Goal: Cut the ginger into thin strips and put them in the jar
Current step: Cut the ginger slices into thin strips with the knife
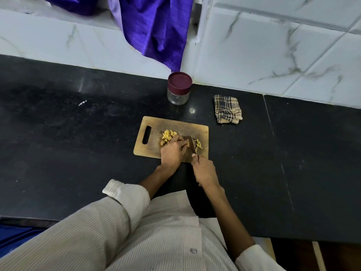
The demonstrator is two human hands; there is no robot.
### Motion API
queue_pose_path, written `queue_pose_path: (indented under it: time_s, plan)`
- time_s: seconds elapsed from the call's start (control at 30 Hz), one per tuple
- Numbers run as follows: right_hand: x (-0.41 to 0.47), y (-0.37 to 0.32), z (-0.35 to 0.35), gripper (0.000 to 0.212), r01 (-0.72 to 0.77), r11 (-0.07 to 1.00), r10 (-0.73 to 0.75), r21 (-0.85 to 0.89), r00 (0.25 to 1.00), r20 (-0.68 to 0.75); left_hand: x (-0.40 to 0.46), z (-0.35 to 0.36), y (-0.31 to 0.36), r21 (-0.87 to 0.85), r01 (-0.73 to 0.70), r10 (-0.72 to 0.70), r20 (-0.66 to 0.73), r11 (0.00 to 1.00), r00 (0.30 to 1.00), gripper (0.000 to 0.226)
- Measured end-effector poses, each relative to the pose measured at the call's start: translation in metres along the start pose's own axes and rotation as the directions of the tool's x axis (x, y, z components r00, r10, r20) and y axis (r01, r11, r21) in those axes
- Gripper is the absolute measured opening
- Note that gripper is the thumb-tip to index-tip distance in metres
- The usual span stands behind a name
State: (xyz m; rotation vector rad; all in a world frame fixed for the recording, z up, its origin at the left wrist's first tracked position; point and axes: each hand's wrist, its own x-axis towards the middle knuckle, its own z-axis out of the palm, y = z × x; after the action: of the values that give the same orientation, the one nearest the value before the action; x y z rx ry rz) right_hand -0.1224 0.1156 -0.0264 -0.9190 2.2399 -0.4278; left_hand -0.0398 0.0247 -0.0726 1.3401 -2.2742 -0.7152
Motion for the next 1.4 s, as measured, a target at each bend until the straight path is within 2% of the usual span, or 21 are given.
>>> queue_pose_path:
  time_s: [0.37,0.83,1.4]
  plan:
    - [-0.003,-0.006,0.004,0.029,-0.012,1.0,0.013,-0.029,0.999,0.038,0.001,-0.001,-0.001,0.019,-0.036,0.036,0.003,0.999,0.999,0.024]
    - [0.001,-0.013,0.003,0.033,-0.031,0.998,0.034,-0.049,0.998,0.058,0.002,-0.001,-0.002,0.008,-0.058,0.058,-0.004,0.998,0.998,0.022]
    - [-0.002,-0.014,0.008,0.035,-0.099,0.978,0.114,-0.183,0.991,0.071,0.006,0.004,-0.005,0.004,-0.038,0.038,-0.043,0.999,0.998,0.018]
